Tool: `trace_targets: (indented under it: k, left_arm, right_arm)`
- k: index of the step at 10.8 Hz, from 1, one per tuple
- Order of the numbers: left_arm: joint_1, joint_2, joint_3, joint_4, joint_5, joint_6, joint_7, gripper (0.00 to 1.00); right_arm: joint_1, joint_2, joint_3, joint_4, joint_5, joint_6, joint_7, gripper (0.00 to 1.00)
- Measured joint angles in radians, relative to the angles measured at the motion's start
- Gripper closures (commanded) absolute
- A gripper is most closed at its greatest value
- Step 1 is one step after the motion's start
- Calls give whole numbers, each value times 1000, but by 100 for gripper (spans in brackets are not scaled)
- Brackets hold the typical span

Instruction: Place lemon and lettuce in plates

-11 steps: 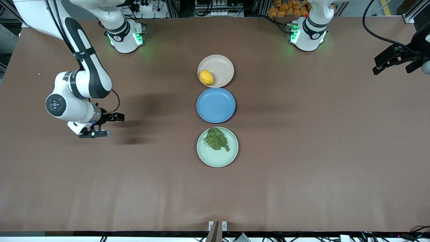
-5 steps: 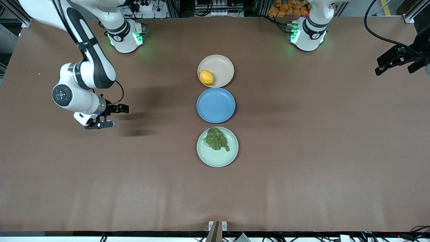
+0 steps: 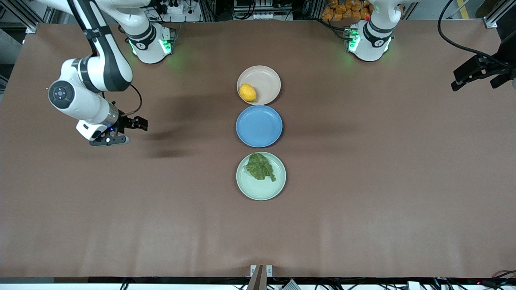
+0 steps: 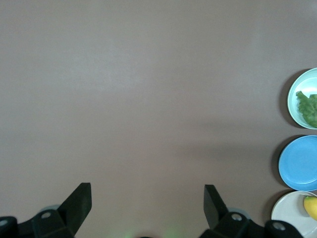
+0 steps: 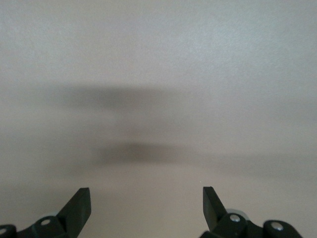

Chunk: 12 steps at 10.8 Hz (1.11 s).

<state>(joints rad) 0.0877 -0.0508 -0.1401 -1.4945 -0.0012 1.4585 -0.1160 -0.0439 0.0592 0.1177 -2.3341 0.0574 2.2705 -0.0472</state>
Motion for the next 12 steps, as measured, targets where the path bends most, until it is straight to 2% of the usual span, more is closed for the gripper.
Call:
trace_targets:
  k: [1,4,6,12]
  left_arm:
    - [0,1,0,0,0,0,1,0]
    - [1,9,2,-1,0,0,28,0]
    - [2,12,2,-1,0,0,30,0]
    - [2,15,1,-37,0,48,30,0]
  right_arm:
    - [2,-14,-11,3,0,5,0,0]
    - [32,-30,-97,72,0,-9,-5,0]
    - [64,-33,-140,190,0,-156,-6,0]
    - [73,-51,-147,541,-1,-516,-6,0]
